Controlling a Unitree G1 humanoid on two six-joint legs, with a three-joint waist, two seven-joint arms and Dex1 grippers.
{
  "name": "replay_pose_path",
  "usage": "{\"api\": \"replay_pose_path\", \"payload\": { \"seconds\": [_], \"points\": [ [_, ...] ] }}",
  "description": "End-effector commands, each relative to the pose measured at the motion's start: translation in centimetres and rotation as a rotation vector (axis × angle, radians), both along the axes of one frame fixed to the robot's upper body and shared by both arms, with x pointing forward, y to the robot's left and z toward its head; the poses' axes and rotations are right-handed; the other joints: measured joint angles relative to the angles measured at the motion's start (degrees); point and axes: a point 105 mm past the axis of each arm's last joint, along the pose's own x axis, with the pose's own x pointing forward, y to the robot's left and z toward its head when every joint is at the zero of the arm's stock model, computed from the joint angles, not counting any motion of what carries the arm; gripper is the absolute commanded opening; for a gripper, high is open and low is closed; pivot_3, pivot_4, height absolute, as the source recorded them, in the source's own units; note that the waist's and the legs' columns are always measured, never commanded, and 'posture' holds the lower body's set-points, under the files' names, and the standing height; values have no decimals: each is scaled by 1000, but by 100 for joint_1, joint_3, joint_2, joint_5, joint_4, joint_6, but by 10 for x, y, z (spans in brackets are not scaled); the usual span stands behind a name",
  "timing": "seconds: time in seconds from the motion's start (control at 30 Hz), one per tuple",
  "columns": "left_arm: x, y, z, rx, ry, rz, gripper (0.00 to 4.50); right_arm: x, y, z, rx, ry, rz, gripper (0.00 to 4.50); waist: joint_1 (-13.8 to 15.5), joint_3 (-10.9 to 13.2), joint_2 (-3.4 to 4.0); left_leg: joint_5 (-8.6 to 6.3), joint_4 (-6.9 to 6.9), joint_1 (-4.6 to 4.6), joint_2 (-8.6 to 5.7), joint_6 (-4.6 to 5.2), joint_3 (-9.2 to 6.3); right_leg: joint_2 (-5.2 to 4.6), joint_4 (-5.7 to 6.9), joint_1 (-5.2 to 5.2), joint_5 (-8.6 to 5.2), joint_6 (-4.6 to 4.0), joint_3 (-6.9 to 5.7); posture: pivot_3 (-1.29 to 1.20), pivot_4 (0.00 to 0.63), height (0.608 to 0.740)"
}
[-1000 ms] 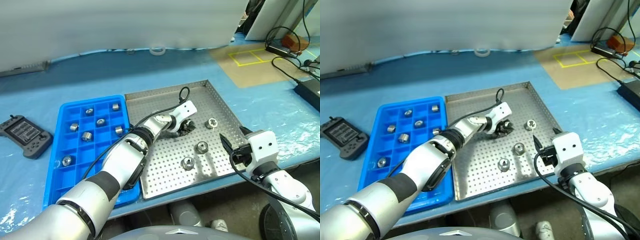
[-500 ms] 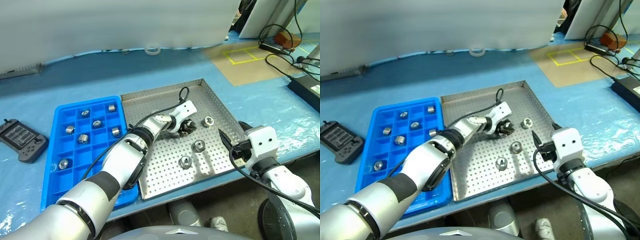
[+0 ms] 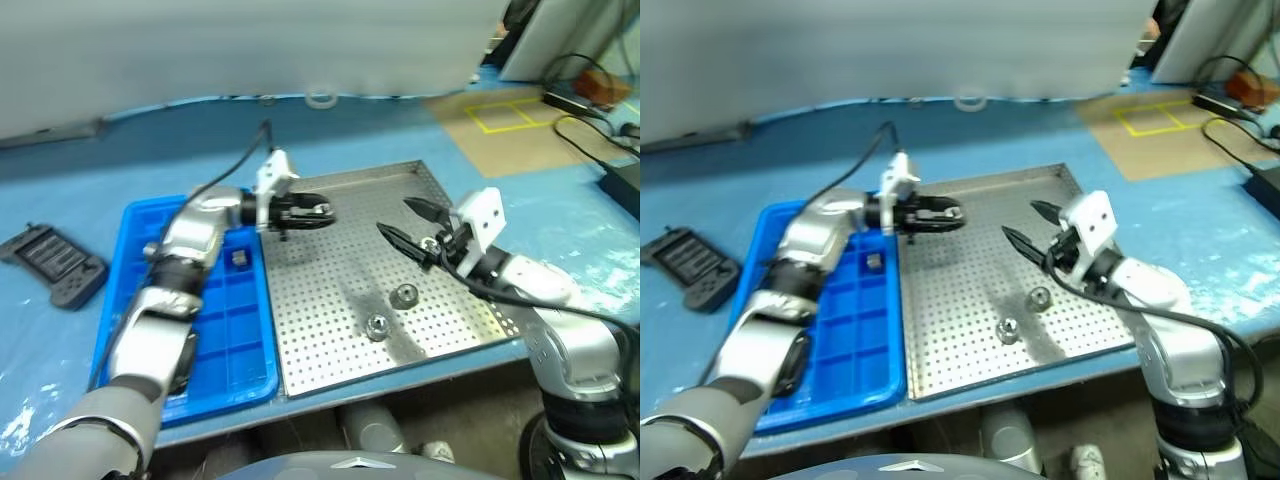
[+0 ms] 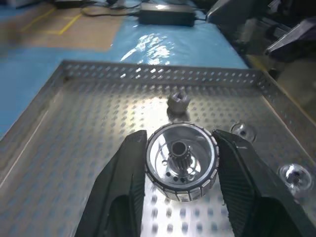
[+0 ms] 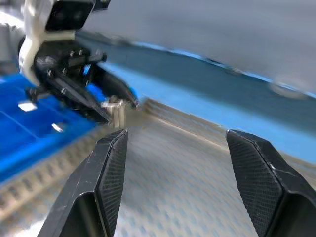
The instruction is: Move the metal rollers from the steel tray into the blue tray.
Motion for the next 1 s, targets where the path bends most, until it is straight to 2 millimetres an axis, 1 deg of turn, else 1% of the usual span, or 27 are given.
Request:
{"api": "replay_pose_path", "payload": {
  "seconds": [0.03,0.1,0.13,0.17,0.2,0.23,0.27,0.3,0.37,0.43,0.53,0.6,0.67,0.73,0.8,0.83,0.87,0.9,1.0],
  "points": [
    [-18,28,19,-6,-60,94,1698,-2,28,12,47,-5,208,3313,417,2,2,5,-1,-3,2,-3,0,2,9,-7,-1,-4,-2,64,150,740],
    [-34,44,15,5,-43,162,1698,-1,43,7,23,17,317,3313,826,0,-1,5,-5,2,4,-4,1,4,19,-7,-12,-27,-2,143,150,740],
    [-42,49,13,8,-36,183,1698,-3,49,3,1,31,368,3313,1029,-1,-4,5,-12,6,2,-4,5,4,31,-8,-17,-37,-1,177,150,740],
    [-50,52,12,8,-29,199,1698,-4,53,-1,-25,40,409,3313,1237,-3,-7,5,-18,4,-3,-5,7,4,38,-14,-30,-65,0,177,150,740],
    [-57,55,11,4,-21,216,1698,-5,57,-6,-53,45,439,3313,1434,-3,-12,6,-25,5,-11,-6,7,7,58,-23,-55,-129,2,232,150,740],
    [-62,58,8,5,-17,238,1698,-5,60,-9,-77,45,462,3313,1620,-3,-23,11,-26,3,-24,-16,3,7,79,-24,-77,-168,7,232,150,740],
    [-67,61,4,11,-9,262,1698,-4,63,-11,-89,43,474,3313,1786,-1,-28,19,-28,5,-43,-28,2,9,93,-27,-86,-184,20,267,150,740],
    [-71,65,0,18,-1,286,1698,-3,65,-12,-95,40,482,3313,1915,-1,-32,18,-31,4,-60,-27,0,9,93,-24,-88,-185,33,276,150,740],
    [-76,72,-10,25,24,334,1698,-1,69,-11,-101,34,500,3313,2059,-1,-49,16,-26,4,-80,-23,-9,5,91,-16,-88,-186,59,301,150,740],
    [-81,75,-23,35,43,368,1698,0,72,-10,-104,28,512,3313,2099,1,-61,15,-23,6,-92,-19,-13,4,86,-14,-89,-184,77,315,150,740],
    [-86,68,-38,16,89,384,1698,2,74,-10,-112,23,523,3313,2144,9,-75,28,-28,21,-94,-28,-13,-1,75,-5,-90,-179,93,315,150,740],
    [-90,62,-50,32,123,368,1698,2,74,-11,-114,23,520,3313,2211,16,-81,41,-44,31,-81,-58,-14,0,73,-5,-87,-173,97,305,150,740],
    [-91,61,-58,36,150,372,1698,2,73,-11,-118,21,514,3313,2239,19,-84,50,-56,43,-54,-71,-16,17,75,-4,-75,-151,96,298,150,740],
    [-88,63,-63,43,162,388,1698,0,73,-12,-118,20,510,3313,2250,25,-96,71,-83,62,-32,-105,-16,28,75,-3,-54,-107,95,288,150,740],
    [-86,62,-67,43,175,389,1698,0,71,-14,-121,22,497,3313,2252,26,-114,118,-166,105,-22,-148,-5,33,74,-3,-47,-72,95,268,150,740],
    [-85,61,-70,47,182,392,1698,1,69,-16,-122,24,488,3313,2252,24,-117,130,-183,117,-16,-162,-3,38,74,-3,-44,-44,95,268,150,740],
    [-84,61,-71,48,185,395,1698,3,67,-19,-122,26,477,3313,2252,21,-121,141,-200,126,-7,-179,-2,45,73,-3,-32,19,95,268,150,740],
    [-83,61,-72,49,187,397,1698,4,65,-21,-122,28,471,3313,2249,20,-124,147,-206,128,9,-189,-2,64,74,-7,-31,35,95,252,150,740],
    [-78,62,-74,44,210,430,1698,11,57,-33,-127,31,437,3313,2223,10,-139,177,-215,119,70,-240,3,122,73,-24,-28,35,90,239,150,740]
  ]
}}
